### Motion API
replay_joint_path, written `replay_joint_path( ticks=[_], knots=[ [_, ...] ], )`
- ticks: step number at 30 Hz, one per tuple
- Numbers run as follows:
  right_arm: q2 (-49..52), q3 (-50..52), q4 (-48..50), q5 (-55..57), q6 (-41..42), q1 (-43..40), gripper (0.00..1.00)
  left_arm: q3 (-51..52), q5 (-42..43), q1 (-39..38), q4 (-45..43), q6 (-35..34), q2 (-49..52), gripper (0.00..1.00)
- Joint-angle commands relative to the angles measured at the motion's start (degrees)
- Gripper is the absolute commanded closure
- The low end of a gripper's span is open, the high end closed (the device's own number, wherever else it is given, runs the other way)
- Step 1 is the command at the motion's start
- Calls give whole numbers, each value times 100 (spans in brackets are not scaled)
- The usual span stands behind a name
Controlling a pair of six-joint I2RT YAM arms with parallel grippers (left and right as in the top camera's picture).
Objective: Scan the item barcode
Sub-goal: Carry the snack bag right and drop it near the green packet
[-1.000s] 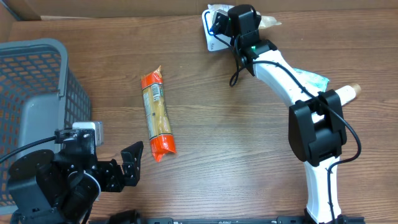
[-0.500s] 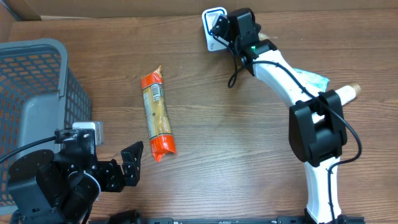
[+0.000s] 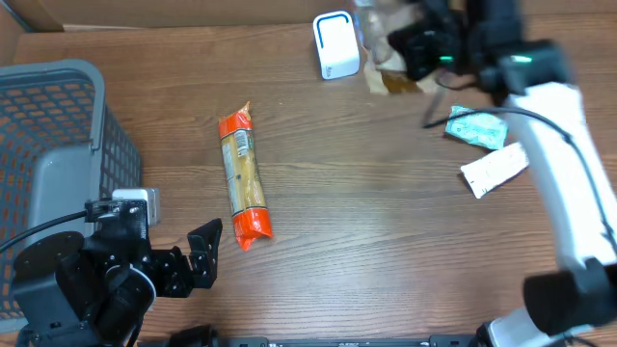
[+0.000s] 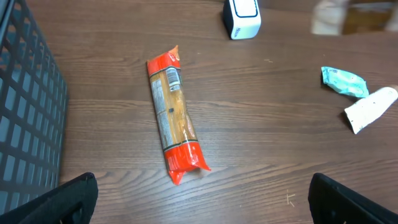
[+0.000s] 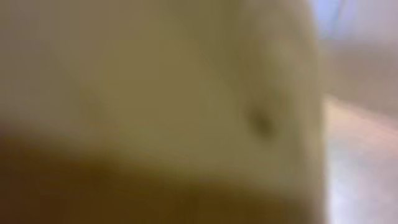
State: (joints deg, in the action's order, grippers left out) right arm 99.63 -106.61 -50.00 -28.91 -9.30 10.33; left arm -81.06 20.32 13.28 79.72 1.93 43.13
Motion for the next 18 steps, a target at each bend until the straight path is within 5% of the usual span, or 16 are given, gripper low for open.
replay_joint_path(
  ticks=[1, 12, 18],
  knots=[
    [-308, -31, -695, -2031, 1106, -538, 96, -63, -22, 20, -20, 85, -2, 0],
    [-846, -28, -2544, -2879, 1106, -2986, 96, -63, -22, 20, -20, 85, -2, 0],
    [-909, 26, -2949, -1801, 1285, -3987, 96, -63, -22, 20, -20, 85, -2, 1]
  ],
)
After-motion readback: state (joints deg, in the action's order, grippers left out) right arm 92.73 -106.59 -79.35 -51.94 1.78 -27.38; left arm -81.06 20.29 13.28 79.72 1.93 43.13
